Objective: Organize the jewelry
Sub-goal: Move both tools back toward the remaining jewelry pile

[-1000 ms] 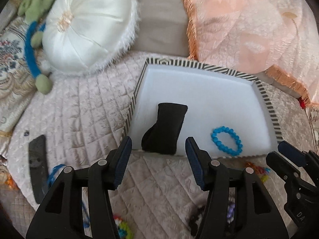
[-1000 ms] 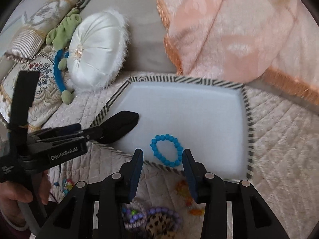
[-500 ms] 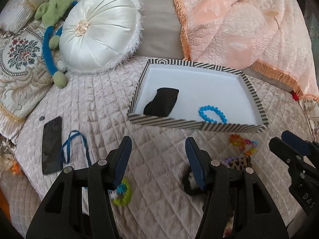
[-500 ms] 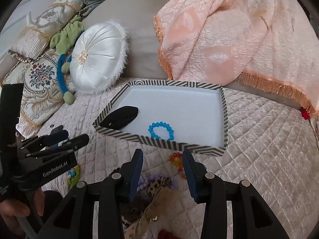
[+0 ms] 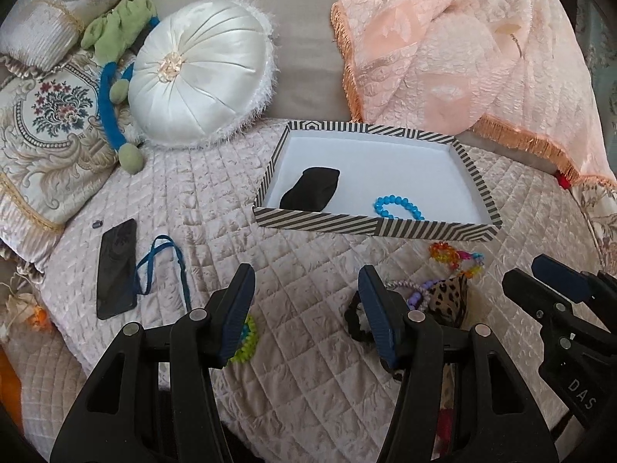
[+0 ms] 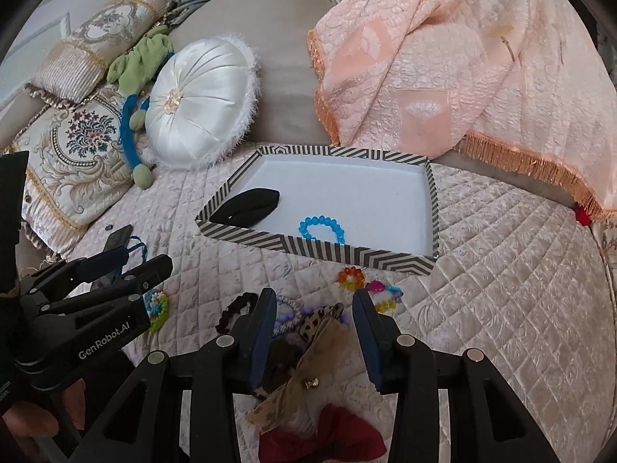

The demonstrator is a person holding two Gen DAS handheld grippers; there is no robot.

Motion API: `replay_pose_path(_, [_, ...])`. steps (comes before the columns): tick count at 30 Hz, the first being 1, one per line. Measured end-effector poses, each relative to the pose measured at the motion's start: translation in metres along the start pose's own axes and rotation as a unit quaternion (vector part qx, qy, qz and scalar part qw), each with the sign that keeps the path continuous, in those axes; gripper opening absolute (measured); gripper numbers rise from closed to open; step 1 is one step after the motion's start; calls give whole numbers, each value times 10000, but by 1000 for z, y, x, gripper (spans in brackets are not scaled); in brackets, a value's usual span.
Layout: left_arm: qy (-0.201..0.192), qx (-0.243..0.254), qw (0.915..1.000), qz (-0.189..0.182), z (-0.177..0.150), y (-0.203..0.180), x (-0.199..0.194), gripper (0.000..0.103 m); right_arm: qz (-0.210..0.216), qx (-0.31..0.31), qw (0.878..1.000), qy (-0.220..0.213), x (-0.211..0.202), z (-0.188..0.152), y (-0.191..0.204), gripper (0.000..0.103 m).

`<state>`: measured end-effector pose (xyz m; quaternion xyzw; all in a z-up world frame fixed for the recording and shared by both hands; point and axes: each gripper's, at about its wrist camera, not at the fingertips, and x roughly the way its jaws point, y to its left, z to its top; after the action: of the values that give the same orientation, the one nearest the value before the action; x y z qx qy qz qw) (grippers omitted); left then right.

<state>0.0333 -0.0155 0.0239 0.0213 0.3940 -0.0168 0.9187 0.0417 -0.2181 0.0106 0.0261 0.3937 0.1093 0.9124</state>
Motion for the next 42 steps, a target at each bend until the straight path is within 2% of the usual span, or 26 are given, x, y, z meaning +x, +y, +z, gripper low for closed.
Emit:
replay_pose_path(12, [2,-106,9999,59,-12,4,-15,56,109,-154,9998,-41,-13,-6,12,40])
replay_pose_path(24, [-17,-86,9999,61,-17,4,-18,56,55,-134,9999,-17,-18,-10,5,40])
replay_pose_path(33, [97,-77,9999,53,-21,6,-14,56,14,-20,10000,-3,-22,-13,-11,40])
replay_pose_path(42, [290,-367,9989,-39,-23,25,-6,56,-119,285,9995,74,-22,-16,-39,40])
